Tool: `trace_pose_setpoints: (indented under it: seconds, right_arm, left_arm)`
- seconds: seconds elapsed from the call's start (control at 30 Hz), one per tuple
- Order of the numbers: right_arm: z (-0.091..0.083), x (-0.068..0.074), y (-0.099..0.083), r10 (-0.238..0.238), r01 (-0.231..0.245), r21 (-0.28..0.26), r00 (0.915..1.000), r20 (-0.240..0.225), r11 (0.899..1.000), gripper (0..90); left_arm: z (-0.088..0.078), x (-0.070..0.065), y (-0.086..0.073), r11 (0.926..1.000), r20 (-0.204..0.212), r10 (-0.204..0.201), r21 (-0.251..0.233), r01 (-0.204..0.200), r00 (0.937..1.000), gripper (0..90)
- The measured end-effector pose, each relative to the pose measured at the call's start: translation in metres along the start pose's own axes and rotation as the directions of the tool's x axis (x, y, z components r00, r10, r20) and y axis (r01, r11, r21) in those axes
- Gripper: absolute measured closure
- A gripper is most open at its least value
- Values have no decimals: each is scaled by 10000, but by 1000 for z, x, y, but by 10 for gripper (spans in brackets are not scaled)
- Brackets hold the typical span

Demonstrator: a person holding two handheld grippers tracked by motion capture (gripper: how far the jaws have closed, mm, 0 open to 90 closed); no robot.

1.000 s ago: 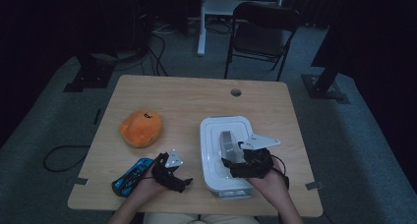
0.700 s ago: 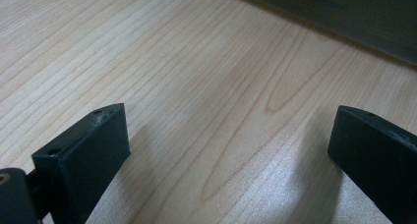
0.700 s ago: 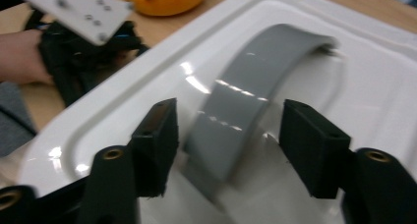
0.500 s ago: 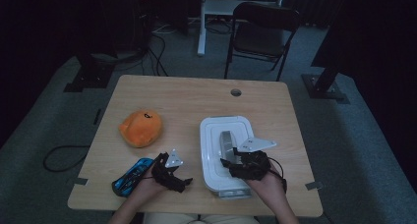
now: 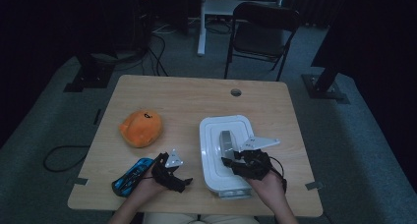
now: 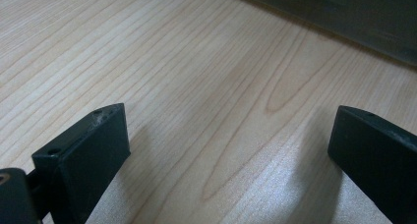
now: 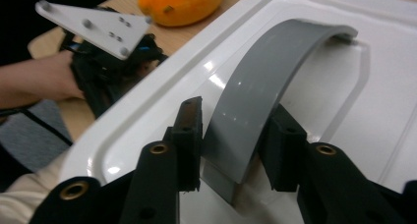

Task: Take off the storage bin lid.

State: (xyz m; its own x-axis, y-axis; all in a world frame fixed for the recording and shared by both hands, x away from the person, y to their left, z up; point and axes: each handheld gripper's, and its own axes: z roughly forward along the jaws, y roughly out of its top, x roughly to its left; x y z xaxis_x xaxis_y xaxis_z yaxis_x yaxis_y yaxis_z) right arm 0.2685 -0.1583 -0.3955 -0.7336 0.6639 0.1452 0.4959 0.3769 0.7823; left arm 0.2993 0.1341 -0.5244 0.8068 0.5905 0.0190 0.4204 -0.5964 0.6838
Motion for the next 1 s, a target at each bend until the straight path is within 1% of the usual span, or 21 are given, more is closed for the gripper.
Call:
trace_pose_setpoints:
  seconds: [0.1,0.3,0.37,0.4,0.5,0.57,0.6,0.67,0.73,0.8,0.87,0.9,0.93,1.0]
  right_arm:
    - [-5,1,3,-48,46,-139,9999,-126,9999,674]
    - [-14,2,10,-230,222,-384,9995,-208,9990,706]
    - [-15,2,11,-154,140,-458,9994,-300,9989,711]
    - [-18,1,13,-75,49,-599,9990,-433,9982,715]
    - [-24,1,15,-63,23,-833,9989,-468,9965,726]
    - [-29,0,17,-36,-5,-1018,9992,-404,9948,729]
    - [-29,0,17,-36,-5,-1018,9992,-404,9948,729]
    - [-37,-3,20,25,-67,-1278,9994,-331,9918,732]
    - [-42,-5,22,-5,-29,-1384,9997,-242,9904,734]
    - [-48,-8,24,66,-94,-1561,9998,-180,9877,734]
    - [-52,-12,26,97,-101,-1654,9999,-37,9862,735]
    - [-52,-12,26,97,-101,-1654,9999,-37,9862,735]
    - [-59,-17,26,181,-157,-1810,9998,118,9834,735]
    - [-64,-23,26,286,-236,-1959,9993,227,9803,735]
  left_arm:
    - [0,0,0,10000,-16,-4,-25,4,10000,26]
    - [0,0,0,10000,2,-11,-6,11,10000,26]
    - [0,0,0,10000,-1,13,13,-13,10000,26]
    - [0,0,0,10000,2,-5,2,5,10000,26]
    - [0,0,0,10000,2,-3,4,3,10000,26]
    - [0,0,0,10000,5,-1,14,1,10000,26]
    - [0,0,0,10000,5,-1,14,1,10000,26]
    - [0,0,0,10000,10,-2,20,2,10000,26]
    - [0,0,0,10000,14,-1,22,1,10000,26]
    - [0,0,0,10000,13,-4,21,4,10000,26]
    - [0,0,0,10000,8,-4,10,4,10000,26]
    - [0,0,0,10000,8,-4,10,4,10000,26]
    - [0,0,0,10000,10,-2,15,2,10000,26]
    - [0,0,0,10000,9,-4,12,3,10000,26]
